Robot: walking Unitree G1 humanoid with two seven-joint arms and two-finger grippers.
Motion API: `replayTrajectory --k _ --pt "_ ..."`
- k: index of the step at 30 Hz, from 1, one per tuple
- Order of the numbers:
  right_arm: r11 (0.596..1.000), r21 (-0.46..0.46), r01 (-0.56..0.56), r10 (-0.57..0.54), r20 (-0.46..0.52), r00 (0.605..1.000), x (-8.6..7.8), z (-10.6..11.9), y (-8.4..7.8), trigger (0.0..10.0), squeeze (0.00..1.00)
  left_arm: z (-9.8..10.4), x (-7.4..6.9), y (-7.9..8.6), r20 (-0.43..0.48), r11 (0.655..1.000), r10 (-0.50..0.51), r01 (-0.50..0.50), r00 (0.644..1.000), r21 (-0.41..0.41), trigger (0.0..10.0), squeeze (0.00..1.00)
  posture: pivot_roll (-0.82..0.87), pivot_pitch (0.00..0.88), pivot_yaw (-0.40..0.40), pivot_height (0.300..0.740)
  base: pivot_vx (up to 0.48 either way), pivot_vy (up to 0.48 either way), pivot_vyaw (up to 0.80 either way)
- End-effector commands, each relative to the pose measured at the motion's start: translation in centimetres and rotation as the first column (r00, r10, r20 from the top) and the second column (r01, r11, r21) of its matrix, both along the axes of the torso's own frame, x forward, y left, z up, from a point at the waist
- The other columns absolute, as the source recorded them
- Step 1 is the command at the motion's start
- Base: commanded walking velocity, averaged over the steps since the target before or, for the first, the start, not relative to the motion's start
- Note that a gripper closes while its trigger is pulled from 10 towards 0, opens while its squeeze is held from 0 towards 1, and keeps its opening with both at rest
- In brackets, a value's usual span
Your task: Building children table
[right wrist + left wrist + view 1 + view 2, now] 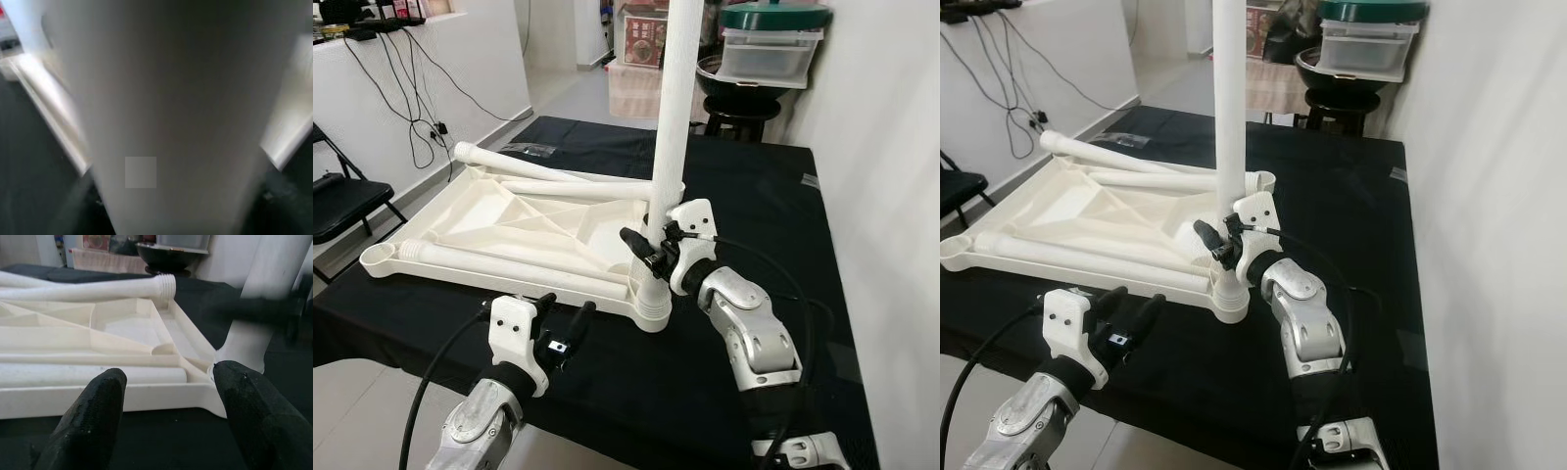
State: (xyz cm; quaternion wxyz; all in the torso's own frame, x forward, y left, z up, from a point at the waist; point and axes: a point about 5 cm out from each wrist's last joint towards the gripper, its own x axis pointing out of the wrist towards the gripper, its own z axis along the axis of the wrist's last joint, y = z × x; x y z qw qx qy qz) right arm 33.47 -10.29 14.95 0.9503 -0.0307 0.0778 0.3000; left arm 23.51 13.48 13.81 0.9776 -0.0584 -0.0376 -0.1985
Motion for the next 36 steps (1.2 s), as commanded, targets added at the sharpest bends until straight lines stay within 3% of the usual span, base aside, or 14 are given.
replayTrajectory --k 1,5,6,7,8,9,10,16,17,22,30,31,32,36 --pt "0.995 0.007 -0.100 0.100 -0.006 0.995 0.5 0.4 0.3 10.0 1.00 -0.3 0.1 0.0 -0.020 1.000 -0.013 0.013 1.000 -0.001 10.0 0.00 -0.01 0.085 -0.014 0.740 0.000 0.000 0.00" --pt "0.971 0.016 -0.240 0.239 0.028 0.971 0.5 1.4 1.0 10.0 0.98 -0.4 0.2 -0.1 -0.024 1.000 -0.017 0.017 1.000 -0.008 10.0 0.00 -0.01 0.080 -0.012 0.740 0.000 0.000 0.00" --pt "0.952 0.034 -0.304 0.302 0.057 0.952 0.6 2.1 1.2 10.0 0.00 -0.4 0.3 -0.1 -0.025 1.000 -0.019 0.019 1.000 -0.008 10.0 0.00 -0.01 0.070 -0.011 0.740 0.000 0.000 0.00" --pt "0.952 0.034 -0.304 0.302 0.057 0.952 0.6 2.1 1.2 10.0 0.00 -0.4 0.3 -0.1 -0.025 1.000 -0.019 0.019 1.000 -0.008 10.0 0.00 -0.01 0.070 -0.011 0.740 0.000 0.000 0.00" --pt "0.831 0.042 -0.555 0.549 0.104 0.830 0.2 3.5 1.4 10.0 0.00 -0.5 0.4 -0.3 -0.025 1.000 -0.021 0.021 0.999 -0.008 10.0 0.00 -0.01 0.063 -0.013 0.740 0.000 0.000 0.00" --pt "0.831 0.042 -0.555 0.549 0.104 0.830 0.2 3.5 1.4 10.0 0.00 -0.5 0.4 -0.3 -0.025 1.000 -0.021 0.021 0.999 -0.008 10.0 0.00 -0.01 0.063 -0.013 0.740 0.000 0.000 0.00" --pt "0.771 0.038 -0.635 0.629 0.108 0.770 0.1 3.9 1.3 10.0 0.00 -0.5 0.4 -0.3 -0.025 1.000 -0.022 0.021 0.999 -0.008 10.0 0.00 0.00 0.060 -0.014 0.740 0.000 0.000 0.00" --pt "0.683 0.069 -0.727 0.726 0.052 0.686 0.5 3.7 1.0 10.0 0.00 -0.6 0.5 -0.4 -0.025 1.000 -0.022 0.021 0.999 -0.012 10.0 0.00 0.00 0.053 -0.020 0.740 0.000 0.000 0.00" --pt "0.664 0.084 -0.743 0.744 0.027 0.668 0.7 3.4 0.9 0.0 0.00 -0.6 0.4 -0.4 -0.026 1.000 -0.021 0.020 0.999 -0.016 10.0 0.00 0.01 0.052 -0.023 0.740 0.000 0.000 0.00" --pt "0.644 0.097 -0.759 0.762 0.006 0.647 1.3 3.2 0.5 0.0 0.00 -0.7 0.4 -0.4 -0.027 1.000 -0.020 0.020 0.999 -0.020 10.0 0.00 0.01 0.054 -0.026 0.740 0.000 0.000 0.00" --pt "0.738 0.053 -0.673 0.672 0.034 0.740 1.8 2.8 -0.8 0.0 0.00 -0.6 0.2 -0.4 -0.023 1.000 -0.016 0.016 1.000 -0.017 10.0 0.00 0.00 0.072 -0.021 0.740 0.000 0.000 0.00" --pt "0.862 0.049 -0.504 0.503 0.025 0.864 1.9 1.7 -1.3 0.0 0.00 -0.5 0.1 -0.4 -0.023 1.000 -0.016 0.015 1.000 -0.016 10.0 0.00 0.00 0.077 -0.026 0.740 0.000 0.000 0.00" --pt "0.916 0.059 -0.396 0.396 0.014 0.918 1.8 1.1 -1.4 0.0 0.00 -0.5 0.0 -0.3 -0.023 1.000 -0.015 0.015 1.000 -0.015 10.0 0.00 0.00 0.078 -0.029 0.740 0.000 0.000 0.00" --pt "0.980 0.068 -0.186 0.191 -0.078 0.978 -0.4 -1.3 -0.2 0.0 0.00 -0.5 -0.1 -0.3 -0.025 1.000 -0.020 0.019 0.999 -0.010 10.0 0.00 0.01 0.078 -0.031 0.740 0.000 0.000 0.00"
